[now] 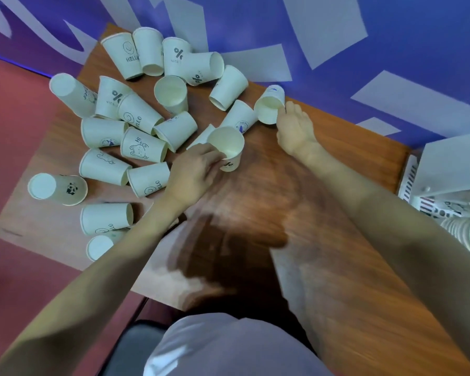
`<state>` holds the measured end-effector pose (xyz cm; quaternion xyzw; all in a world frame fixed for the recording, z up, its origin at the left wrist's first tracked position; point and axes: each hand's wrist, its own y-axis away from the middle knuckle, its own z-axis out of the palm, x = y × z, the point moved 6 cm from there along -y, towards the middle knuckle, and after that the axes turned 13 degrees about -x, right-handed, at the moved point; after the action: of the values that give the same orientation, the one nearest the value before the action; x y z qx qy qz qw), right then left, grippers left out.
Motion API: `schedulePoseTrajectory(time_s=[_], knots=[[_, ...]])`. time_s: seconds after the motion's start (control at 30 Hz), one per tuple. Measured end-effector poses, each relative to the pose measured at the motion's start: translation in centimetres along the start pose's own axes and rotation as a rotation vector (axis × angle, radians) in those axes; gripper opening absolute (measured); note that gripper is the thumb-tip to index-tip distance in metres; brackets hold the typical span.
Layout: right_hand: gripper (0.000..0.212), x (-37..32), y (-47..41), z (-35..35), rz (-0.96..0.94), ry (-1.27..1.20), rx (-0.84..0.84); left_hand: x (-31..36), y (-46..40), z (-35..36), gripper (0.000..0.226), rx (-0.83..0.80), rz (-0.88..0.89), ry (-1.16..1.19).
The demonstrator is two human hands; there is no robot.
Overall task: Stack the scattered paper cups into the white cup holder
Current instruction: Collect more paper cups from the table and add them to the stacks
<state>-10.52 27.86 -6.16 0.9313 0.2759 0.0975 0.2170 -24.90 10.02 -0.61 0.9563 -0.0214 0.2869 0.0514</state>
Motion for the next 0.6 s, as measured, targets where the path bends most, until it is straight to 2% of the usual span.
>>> schedulePoseTrajectory(time_s=[0.1, 0.3, 0.6], knots=[[0.037, 1.8, 2.2, -0.3, 0.025, -0.047, 0.049, 1.0, -0.1, 0.2, 0.014, 0.023, -0.006, 0.010], [0.019, 6.1, 10.2, 0.0, -0.036, -0.348, 0.126, 5.9, 0.2, 0.9, 0.011, 0.020, 0.054, -0.001], [0.013, 12.9, 24.6, 3.2, 0.064, -0.644, 0.391, 14.9, 1.5, 4.2, 0.011, -0.021, 0.208, 0.042]])
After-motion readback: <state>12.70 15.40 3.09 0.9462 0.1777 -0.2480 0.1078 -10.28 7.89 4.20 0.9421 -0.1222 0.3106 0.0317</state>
